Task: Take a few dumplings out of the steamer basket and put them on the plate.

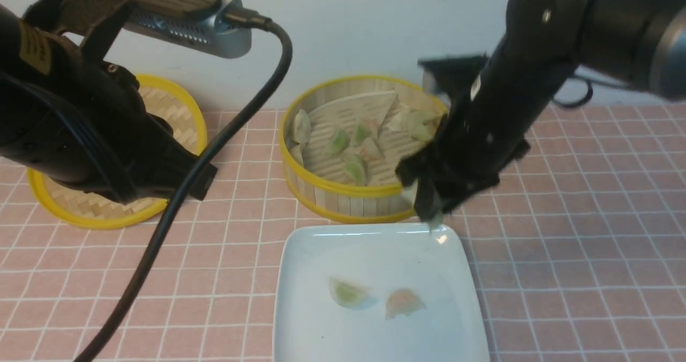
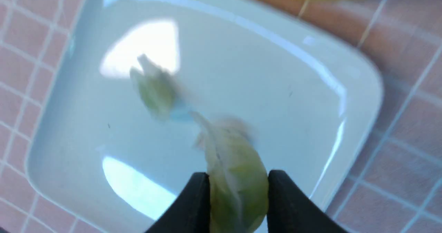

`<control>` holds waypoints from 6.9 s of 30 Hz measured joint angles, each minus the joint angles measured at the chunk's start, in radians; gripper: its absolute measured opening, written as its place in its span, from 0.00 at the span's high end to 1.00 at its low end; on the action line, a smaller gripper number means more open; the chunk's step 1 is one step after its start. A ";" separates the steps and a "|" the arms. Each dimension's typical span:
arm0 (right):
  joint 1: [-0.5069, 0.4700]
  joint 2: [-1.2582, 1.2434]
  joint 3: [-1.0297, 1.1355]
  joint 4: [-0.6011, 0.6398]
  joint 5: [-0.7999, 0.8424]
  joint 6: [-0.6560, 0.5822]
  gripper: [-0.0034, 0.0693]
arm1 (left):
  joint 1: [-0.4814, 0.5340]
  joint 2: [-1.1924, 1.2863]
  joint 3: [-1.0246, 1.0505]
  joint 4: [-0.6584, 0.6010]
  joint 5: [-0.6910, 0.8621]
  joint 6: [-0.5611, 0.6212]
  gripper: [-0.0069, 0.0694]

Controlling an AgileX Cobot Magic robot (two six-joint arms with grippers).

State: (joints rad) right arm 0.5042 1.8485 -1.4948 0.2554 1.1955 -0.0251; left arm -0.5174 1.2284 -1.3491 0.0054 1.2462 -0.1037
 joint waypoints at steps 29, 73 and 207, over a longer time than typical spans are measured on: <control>0.031 -0.488 0.224 -0.309 -0.028 0.181 0.89 | 0.000 0.853 -0.716 -0.055 -0.072 -0.026 0.86; 0.031 -0.801 0.416 -0.333 -0.054 0.209 0.97 | 0.000 0.910 -0.986 -0.050 -0.011 -0.032 0.46; 0.031 -1.632 1.125 -0.342 -1.362 0.297 0.97 | 0.427 -1.239 1.378 -0.051 -0.871 0.178 0.92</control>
State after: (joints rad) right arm 0.5350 0.2168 -0.3701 -0.0865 -0.1667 0.2715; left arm -0.0906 -0.0102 0.0285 -0.0456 0.3754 0.0743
